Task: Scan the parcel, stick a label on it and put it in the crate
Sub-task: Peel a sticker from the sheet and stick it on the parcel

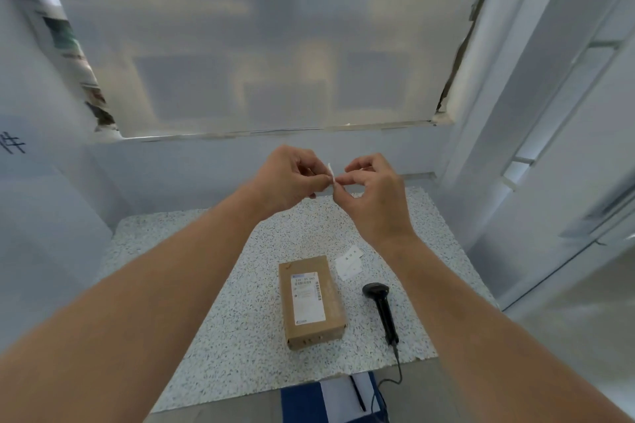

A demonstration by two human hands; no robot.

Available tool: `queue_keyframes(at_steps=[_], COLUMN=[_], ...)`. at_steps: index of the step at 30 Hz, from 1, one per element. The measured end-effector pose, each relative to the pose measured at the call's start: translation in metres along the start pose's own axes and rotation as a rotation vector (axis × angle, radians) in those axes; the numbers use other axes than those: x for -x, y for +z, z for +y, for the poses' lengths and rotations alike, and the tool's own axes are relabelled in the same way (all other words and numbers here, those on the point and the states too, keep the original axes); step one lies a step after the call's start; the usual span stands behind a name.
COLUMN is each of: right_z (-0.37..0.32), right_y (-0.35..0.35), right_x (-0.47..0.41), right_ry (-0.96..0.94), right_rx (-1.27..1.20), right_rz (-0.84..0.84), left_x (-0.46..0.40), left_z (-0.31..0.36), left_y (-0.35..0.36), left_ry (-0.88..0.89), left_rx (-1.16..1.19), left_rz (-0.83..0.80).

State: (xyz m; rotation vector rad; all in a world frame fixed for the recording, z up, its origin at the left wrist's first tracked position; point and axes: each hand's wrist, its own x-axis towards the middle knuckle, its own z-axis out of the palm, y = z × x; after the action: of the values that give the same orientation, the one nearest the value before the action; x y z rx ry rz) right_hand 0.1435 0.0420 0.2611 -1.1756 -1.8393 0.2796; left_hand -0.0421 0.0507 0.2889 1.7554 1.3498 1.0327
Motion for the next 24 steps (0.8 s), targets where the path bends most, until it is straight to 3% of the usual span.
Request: queue_keyframes(at_steps=[18, 24], right_z=[0.018, 0.023], right_y=[-0.006, -0.004], right_x=[0.009, 0.017], right_ry=[0.026, 0.112], right_rx=[-0.065, -0.11], right_rz=[-0.121, -0.167], left_x=[0.008, 0.015], left_z=[-0.008, -0.013], left_y=[0.02, 0.026], left_ry=[0.006, -0.02], left_rx=[-0.065, -0.076], left_rz=[-0.01, -0.013])
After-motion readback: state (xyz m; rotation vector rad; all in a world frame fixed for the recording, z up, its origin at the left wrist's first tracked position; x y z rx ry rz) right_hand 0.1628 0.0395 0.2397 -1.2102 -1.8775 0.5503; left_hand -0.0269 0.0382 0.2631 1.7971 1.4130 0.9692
